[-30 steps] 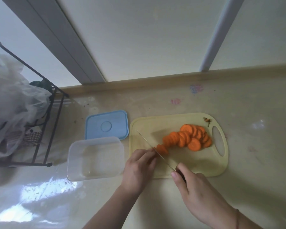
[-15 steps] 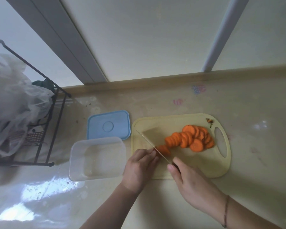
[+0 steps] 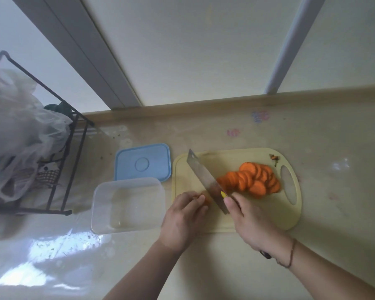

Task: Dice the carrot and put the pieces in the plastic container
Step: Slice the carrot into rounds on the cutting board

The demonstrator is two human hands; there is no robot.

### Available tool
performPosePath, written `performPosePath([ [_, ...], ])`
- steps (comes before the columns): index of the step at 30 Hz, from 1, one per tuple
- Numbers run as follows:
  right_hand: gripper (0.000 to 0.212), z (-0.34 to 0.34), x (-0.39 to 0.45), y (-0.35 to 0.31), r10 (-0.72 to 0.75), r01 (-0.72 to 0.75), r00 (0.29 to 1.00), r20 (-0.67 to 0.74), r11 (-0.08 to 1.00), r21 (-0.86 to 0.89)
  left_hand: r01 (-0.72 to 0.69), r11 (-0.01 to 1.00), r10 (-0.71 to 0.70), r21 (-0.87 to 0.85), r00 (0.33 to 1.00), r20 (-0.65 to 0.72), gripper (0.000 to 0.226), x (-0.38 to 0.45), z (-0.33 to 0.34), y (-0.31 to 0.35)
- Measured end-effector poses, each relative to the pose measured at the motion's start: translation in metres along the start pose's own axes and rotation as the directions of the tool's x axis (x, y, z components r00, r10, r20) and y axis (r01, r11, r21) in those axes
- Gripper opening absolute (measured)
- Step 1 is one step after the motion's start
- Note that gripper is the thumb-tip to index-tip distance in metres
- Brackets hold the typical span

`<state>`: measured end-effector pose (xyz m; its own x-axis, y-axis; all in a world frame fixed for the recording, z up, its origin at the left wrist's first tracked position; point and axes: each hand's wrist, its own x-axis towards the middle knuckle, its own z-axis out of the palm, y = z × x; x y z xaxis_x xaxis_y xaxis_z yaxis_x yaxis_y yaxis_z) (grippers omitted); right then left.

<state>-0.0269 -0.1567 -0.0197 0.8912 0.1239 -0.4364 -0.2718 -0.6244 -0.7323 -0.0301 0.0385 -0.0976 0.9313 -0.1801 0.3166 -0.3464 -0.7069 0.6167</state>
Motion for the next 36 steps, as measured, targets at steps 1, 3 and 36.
performPosePath([
  [1, 0.034, -0.002, -0.001, -0.002, 0.004, -0.004, 1.000, 0.001, 1.000, 0.014, 0.013, 1.000, -0.013, -0.012, 1.000, 0.013, 0.025, -0.002, 0.000, 0.001],
  [3, 0.034, -0.003, -0.007, -0.005, -0.023, 0.023, 1.000, 0.008, 0.999, 0.022, 0.065, 0.997, -0.064, -0.044, 0.998, 0.021, 0.026, -0.006, -0.001, 0.005],
  [36, 0.034, 0.002, -0.048, 0.000, -0.126, 0.132, 0.990, 0.059, 0.985, -0.110, 0.093, 0.996, -0.093, -0.007, 0.995, -0.030, 0.021, -0.005, -0.001, 0.010],
])
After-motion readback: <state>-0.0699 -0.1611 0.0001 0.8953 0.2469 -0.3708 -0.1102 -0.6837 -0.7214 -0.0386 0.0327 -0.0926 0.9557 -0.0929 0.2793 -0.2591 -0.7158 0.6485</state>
